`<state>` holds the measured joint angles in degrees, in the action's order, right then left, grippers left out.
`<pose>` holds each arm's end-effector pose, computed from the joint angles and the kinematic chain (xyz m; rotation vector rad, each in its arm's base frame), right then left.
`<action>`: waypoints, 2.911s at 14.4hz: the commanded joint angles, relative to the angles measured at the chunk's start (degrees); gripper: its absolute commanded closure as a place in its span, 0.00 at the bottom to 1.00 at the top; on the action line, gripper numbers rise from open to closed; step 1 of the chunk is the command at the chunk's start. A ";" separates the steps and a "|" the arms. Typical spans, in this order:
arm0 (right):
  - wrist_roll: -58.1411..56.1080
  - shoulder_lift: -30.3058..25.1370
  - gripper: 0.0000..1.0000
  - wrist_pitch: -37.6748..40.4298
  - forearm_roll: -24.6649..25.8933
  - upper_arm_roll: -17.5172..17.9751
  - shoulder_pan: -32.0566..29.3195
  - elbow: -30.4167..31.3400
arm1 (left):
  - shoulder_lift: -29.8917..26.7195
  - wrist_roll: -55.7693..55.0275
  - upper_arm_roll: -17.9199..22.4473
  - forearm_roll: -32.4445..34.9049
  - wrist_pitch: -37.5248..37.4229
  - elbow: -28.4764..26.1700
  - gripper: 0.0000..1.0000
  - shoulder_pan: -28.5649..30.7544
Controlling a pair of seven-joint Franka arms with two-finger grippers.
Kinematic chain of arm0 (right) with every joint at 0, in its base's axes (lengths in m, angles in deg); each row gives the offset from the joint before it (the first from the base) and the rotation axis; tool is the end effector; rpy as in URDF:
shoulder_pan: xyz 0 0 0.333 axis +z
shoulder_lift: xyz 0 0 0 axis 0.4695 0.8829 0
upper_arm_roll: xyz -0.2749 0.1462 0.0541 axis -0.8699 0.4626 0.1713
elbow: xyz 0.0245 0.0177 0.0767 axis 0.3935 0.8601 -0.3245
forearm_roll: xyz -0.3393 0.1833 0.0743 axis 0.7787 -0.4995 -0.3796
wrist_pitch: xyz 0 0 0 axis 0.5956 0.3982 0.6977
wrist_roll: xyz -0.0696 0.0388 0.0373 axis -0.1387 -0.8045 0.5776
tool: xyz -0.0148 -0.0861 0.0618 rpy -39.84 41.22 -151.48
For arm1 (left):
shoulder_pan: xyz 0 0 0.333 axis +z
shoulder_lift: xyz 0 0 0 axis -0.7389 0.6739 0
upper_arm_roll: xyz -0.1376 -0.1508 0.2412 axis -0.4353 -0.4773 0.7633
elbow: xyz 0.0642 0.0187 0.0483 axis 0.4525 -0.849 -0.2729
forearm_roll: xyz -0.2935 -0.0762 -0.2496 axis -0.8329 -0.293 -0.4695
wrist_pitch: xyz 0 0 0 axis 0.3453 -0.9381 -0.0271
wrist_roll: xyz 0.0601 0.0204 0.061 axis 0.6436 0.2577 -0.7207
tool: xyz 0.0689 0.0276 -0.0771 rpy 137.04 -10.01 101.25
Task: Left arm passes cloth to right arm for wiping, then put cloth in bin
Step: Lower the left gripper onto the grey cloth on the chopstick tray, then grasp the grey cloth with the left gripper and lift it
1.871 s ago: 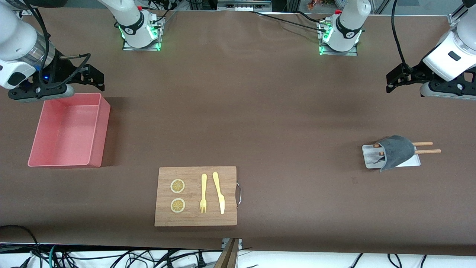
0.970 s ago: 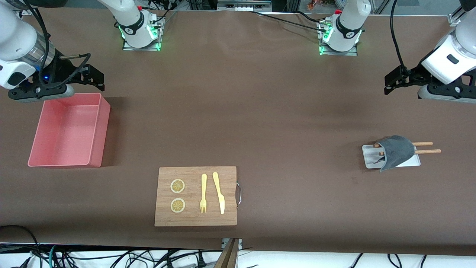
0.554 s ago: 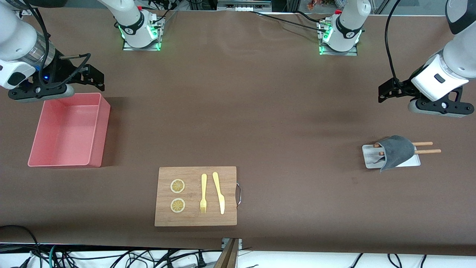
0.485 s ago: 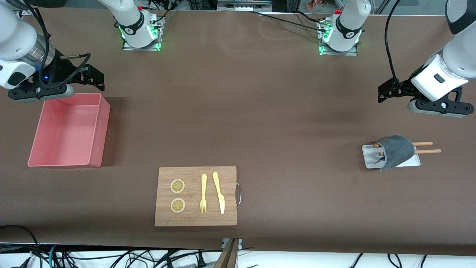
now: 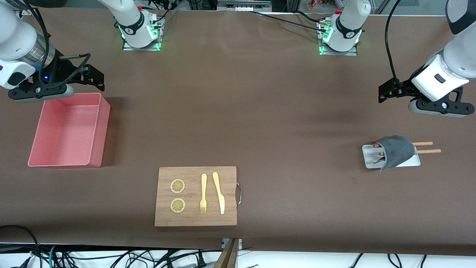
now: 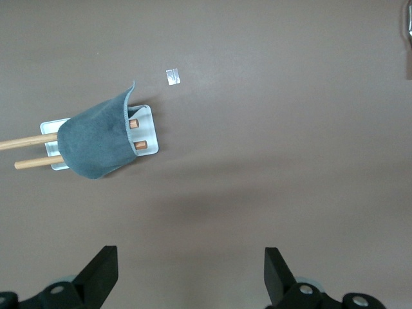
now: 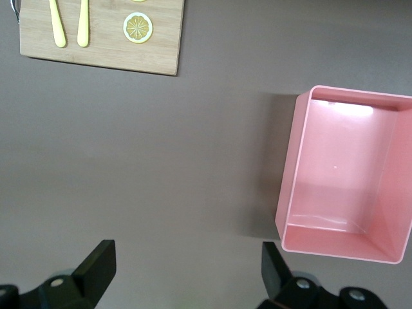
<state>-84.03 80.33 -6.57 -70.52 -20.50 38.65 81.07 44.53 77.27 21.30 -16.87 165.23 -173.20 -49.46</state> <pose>0.5488 0.0926 0.5906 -3.1185 -0.2248 0.0623 0.5725 -0.0551 0.5717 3.1245 -0.1371 -0.1288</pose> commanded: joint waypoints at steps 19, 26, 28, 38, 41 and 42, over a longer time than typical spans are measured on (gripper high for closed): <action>-1.52 -0.02 0.00 0.63 -0.64 -0.58 -0.36 -0.61 | 35.26 1.24 1.31 28.66 15.36 11.50 0.00 -3.89; -1.52 -0.02 0.00 0.63 -0.64 -0.58 -0.36 -0.61 | 39.13 5.37 1.58 29.45 15.27 11.59 0.00 -3.45; -1.52 -0.02 0.00 0.63 -0.64 -0.58 -0.36 -0.61 | 39.13 6.43 1.66 29.45 15.18 11.50 0.00 -3.79; -1.52 -0.02 0.00 0.54 -0.64 -0.58 -0.36 -0.61 | 40.45 9.67 1.67 39.72 12.20 10.18 0.20 -5.55; -1.43 -0.02 0.00 0.54 -0.64 -0.58 -0.36 -0.61 | 40.63 11.00 1.58 43.25 10.53 10.18 0.41 -6.35; -1.43 -0.02 0.00 0.63 -0.64 -0.58 -0.36 -0.61 | 40.80 11.26 1.58 43.34 10.52 10.18 0.49 -6.35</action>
<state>-84.24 80.37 -6.49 -70.52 -21.03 38.62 81.10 85.30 86.62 22.55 24.60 176.79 -162.99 -55.22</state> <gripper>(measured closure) 0.000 0.352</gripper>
